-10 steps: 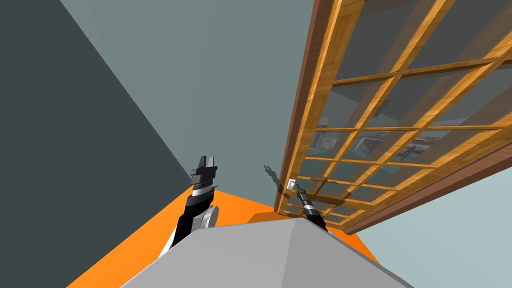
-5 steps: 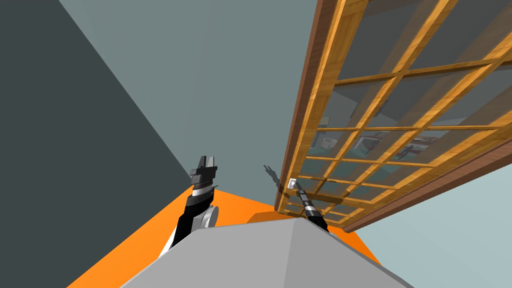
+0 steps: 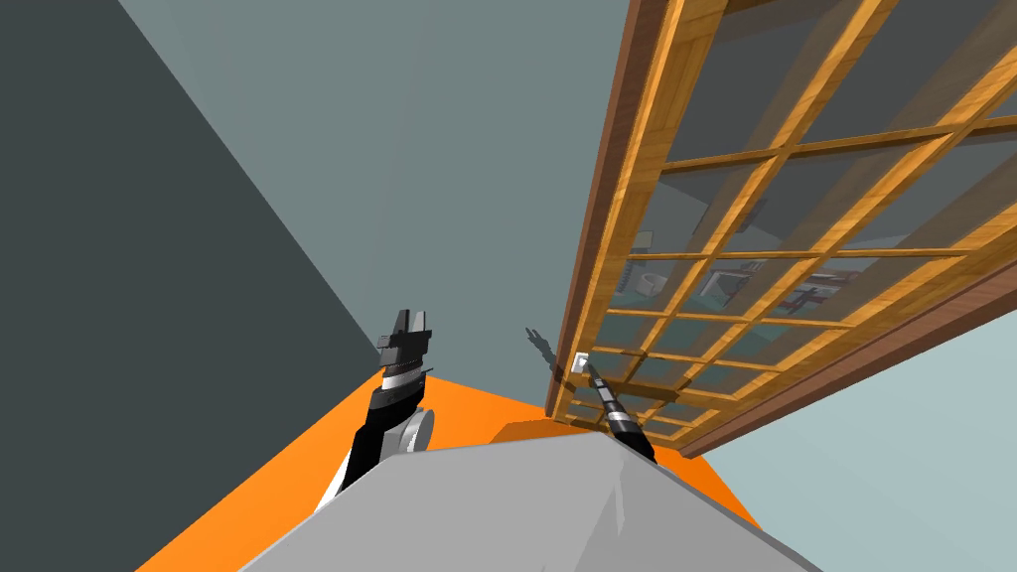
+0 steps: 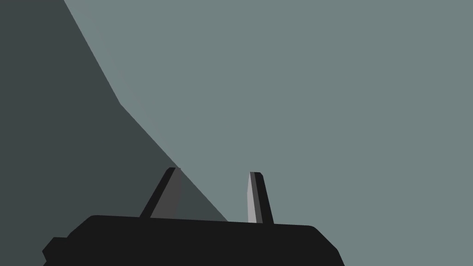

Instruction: Pull the door open

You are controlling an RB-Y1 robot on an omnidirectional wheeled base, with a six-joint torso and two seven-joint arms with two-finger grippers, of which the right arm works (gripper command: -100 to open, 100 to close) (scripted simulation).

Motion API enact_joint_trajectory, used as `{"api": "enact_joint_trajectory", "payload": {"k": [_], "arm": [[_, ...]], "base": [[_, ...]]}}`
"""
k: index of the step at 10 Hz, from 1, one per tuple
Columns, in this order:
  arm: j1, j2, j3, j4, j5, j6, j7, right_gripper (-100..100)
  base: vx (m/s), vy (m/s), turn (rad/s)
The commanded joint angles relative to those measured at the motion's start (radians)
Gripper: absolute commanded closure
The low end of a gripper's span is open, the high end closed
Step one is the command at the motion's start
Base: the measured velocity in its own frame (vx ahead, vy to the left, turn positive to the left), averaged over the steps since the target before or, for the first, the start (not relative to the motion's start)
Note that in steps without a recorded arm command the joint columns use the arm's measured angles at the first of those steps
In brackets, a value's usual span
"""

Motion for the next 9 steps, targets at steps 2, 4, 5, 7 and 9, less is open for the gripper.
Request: {"api": "enact_joint_trajectory", "payload": {"k": [2,4,5,7,9], "arm": [[0.004,-0.002,-0.011,0.002,0.014,-0.003,0.073,-100],[0.007,-0.003,-0.018,0.004,0.023,-0.005,0.119,-100],[0.010,-0.003,-0.025,0.006,0.032,-0.006,0.145,-100],[0.012,-0.004,-0.032,0.008,0.041,-0.008,0.197,-100],[0.015,-0.005,-0.039,0.010,0.050,-0.010,0.243,-100]], "base": [[-0.015,0.027,-0.008],[-0.011,0.018,-0.006],[-0.018,0.031,-0.017],[-0.017,0.026,-0.009],[-0.014,0.023,-0.007]]}}
